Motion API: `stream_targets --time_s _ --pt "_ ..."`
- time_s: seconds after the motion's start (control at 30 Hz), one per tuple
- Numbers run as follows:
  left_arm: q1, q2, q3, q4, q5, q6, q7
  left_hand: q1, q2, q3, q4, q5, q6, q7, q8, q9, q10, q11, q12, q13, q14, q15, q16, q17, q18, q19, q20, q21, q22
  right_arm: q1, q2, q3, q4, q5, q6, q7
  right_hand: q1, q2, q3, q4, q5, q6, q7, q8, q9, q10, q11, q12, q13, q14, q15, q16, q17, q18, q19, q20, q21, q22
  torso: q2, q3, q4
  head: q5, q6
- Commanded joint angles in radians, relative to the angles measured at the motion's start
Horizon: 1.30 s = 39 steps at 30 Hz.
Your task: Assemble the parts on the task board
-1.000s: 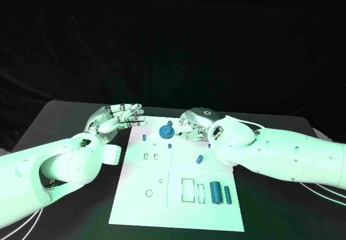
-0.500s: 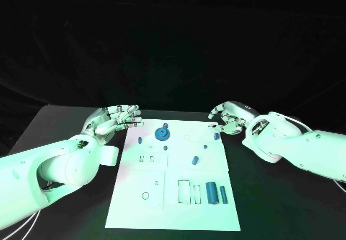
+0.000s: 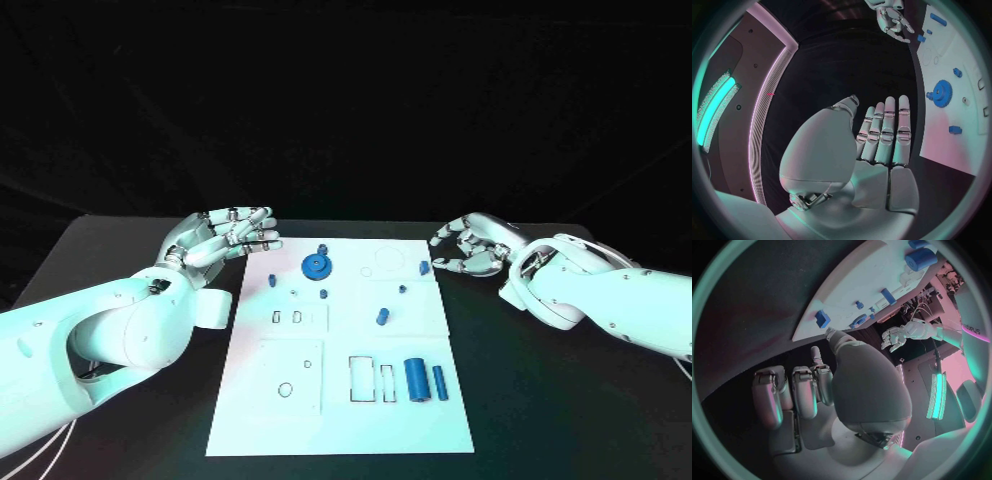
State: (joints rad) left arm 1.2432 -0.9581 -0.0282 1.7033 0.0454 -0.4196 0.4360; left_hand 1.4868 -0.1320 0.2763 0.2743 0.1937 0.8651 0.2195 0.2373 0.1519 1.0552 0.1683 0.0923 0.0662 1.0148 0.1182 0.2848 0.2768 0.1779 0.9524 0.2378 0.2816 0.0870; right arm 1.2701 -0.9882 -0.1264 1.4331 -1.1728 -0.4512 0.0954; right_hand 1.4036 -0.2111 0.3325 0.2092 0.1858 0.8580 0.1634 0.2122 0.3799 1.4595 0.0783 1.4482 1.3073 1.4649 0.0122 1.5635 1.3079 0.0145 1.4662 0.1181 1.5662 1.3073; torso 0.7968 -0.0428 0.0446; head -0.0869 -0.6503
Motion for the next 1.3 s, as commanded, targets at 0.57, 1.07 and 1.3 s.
stream_targets --time_s 0.57,1.07,1.3 --pt "0.001 0.003 0.0 -0.004 -0.002 0.024 0.009 0.003 -0.007 0.006 0.002 -0.003 0.008 0.003 -0.002 0.0 0.008 0.0 -0.006 0.002 0.001 0.005 -0.004 0.002 0.007 0.01 0.0 -0.005 -0.002 -0.035 0.036 0.0 -0.034 0.022 0.047 0.021 0.002 -0.008 -0.004 -0.002 0.013 -0.032 0.011 -0.022 -0.006 -0.014 0.012 -0.007 0.129 0.103 0.006 0.005 0.253 -0.014 0.105 0.005 0.005 0.263 0.0 -0.0008 0.0002 0.007 -0.008" --pt "0.001 0.004 0.0 -0.005 -0.002 0.022 0.006 0.003 -0.007 0.007 0.003 -0.003 0.008 0.004 -0.002 0.0 0.008 0.0 -0.007 0.001 0.001 0.005 -0.005 0.003 0.007 0.01 0.0 -0.005 -0.002 -0.041 0.054 0.0 -0.045 0.02 0.049 0.004 0.008 0.014 0.018 -0.001 0.021 0.04 0.006 0.009 0.008 -0.001 0.008 0.007 0.143 0.104 0.005 0.005 0.254 -0.014 0.105 0.008 0.005 0.263 -0.002 -0.0009 0.0008 0.007 -0.012" --pt "0.001 0.004 0.0 -0.006 -0.002 0.021 0.005 0.003 -0.007 0.008 0.003 -0.003 0.008 0.004 -0.002 0.0 0.008 0.0 -0.008 0.001 0.002 0.005 -0.005 0.003 0.007 0.01 0.0 -0.005 -0.002 -0.042 0.062 0.0 -0.049 0.016 0.043 -0.004 0.009 0.02 0.028 0.0 0.021 0.052 0.003 0.013 0.009 0.005 0.005 0.012 0.148 0.105 0.003 0.006 0.257 -0.014 0.105 0.006 0.005 0.263 0.0 -0.0012 0.0011 0.009 -0.011"
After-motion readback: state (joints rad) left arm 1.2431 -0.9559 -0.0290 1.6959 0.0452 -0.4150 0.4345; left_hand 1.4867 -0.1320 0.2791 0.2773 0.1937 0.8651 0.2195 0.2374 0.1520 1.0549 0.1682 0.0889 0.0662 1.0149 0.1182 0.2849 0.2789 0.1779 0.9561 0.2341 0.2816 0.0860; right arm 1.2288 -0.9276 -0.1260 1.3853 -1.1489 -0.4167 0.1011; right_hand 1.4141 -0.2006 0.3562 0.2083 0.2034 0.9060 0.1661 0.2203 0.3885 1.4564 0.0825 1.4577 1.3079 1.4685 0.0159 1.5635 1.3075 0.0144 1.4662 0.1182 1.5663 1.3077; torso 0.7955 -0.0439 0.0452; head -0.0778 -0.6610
